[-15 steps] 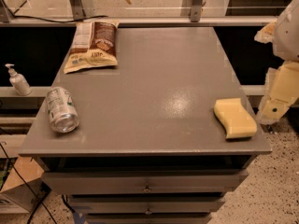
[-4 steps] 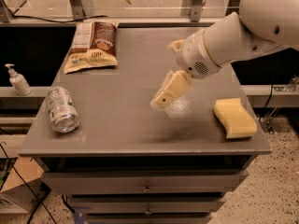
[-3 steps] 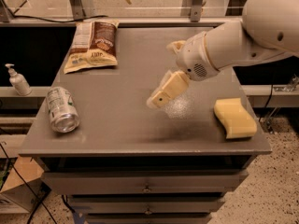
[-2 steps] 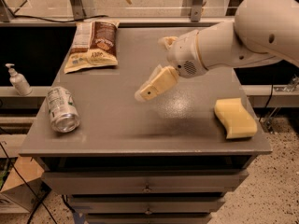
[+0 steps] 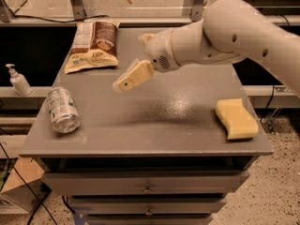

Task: Pick brown chip bag

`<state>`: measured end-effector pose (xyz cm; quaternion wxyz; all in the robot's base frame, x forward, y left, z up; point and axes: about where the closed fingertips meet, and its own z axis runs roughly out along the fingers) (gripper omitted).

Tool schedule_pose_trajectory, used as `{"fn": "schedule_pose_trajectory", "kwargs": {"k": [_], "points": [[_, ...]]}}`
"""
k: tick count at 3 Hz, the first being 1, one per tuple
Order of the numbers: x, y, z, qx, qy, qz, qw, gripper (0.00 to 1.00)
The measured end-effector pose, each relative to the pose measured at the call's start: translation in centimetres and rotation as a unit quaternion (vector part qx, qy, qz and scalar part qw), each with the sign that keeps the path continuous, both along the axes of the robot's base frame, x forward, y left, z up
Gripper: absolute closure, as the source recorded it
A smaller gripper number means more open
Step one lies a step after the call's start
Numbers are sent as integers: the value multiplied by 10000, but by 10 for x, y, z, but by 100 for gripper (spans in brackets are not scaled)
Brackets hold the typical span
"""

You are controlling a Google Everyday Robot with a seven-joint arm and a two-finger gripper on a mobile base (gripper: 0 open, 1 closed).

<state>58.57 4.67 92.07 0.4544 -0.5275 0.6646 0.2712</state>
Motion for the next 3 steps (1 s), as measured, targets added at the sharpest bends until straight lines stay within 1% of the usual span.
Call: {"fn": "schedule_pose_trajectory", "kwargs": {"k": [1, 2, 3], "points": [[20, 29, -8, 165, 129, 81, 9997, 0], [64, 59, -5, 237, 264, 138, 9993, 0], [64, 61, -2, 252, 246, 134, 9993, 0]]}}
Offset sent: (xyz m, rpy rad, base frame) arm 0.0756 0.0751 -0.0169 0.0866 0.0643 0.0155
